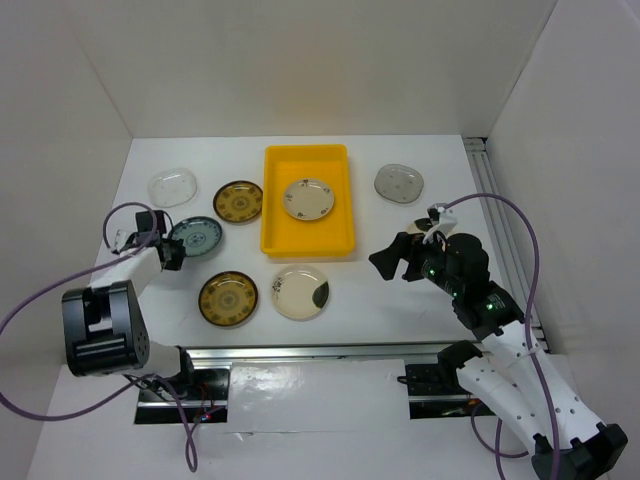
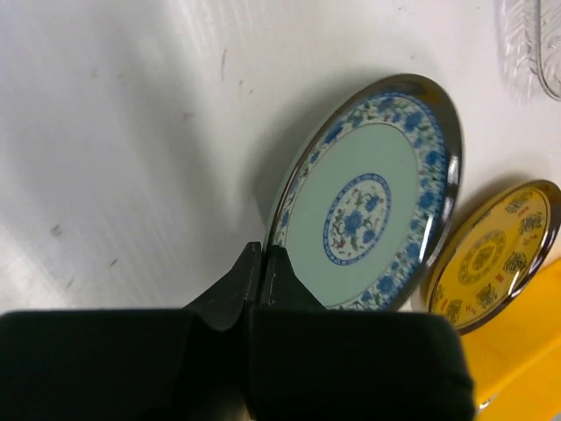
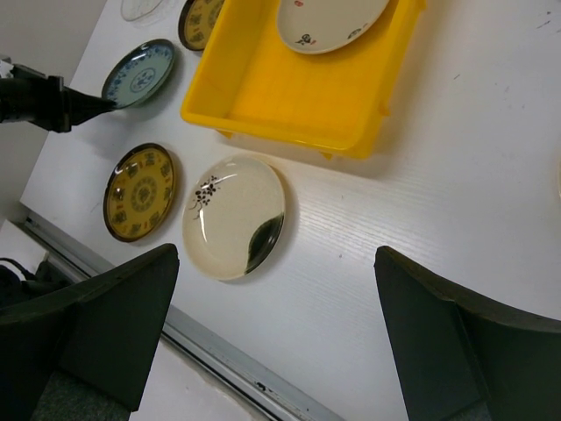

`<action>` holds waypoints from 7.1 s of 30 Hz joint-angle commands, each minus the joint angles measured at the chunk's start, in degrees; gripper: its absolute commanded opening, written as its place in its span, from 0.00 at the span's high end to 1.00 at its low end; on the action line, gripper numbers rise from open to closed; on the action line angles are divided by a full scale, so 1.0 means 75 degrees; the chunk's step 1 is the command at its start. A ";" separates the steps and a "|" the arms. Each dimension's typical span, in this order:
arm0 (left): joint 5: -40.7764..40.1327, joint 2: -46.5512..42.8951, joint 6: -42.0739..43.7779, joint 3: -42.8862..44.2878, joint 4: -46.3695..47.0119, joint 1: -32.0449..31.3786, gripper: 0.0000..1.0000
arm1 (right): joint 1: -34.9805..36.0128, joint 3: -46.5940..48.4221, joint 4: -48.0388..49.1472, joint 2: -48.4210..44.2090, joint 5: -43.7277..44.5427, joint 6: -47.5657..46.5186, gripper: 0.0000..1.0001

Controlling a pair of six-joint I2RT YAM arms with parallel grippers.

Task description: Place the plates into the plastic bin on the countertop

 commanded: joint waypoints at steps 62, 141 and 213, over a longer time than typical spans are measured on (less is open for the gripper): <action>0.3246 0.4556 0.4203 0.6995 0.0609 -0.3566 0.01 | 0.0036 0.0291 -0.1236 -0.0884 0.3304 0.1687 0.00; 0.0820 -0.6567 0.2259 -0.0692 -0.4032 -0.3379 0.00 | -0.3283 -0.0730 0.3647 0.1858 0.1936 0.3458 1.00; -0.0809 -0.6203 -0.0121 -0.3424 -0.3200 -0.3379 0.98 | 0.0762 0.4217 0.4118 0.5760 0.1057 0.0375 0.00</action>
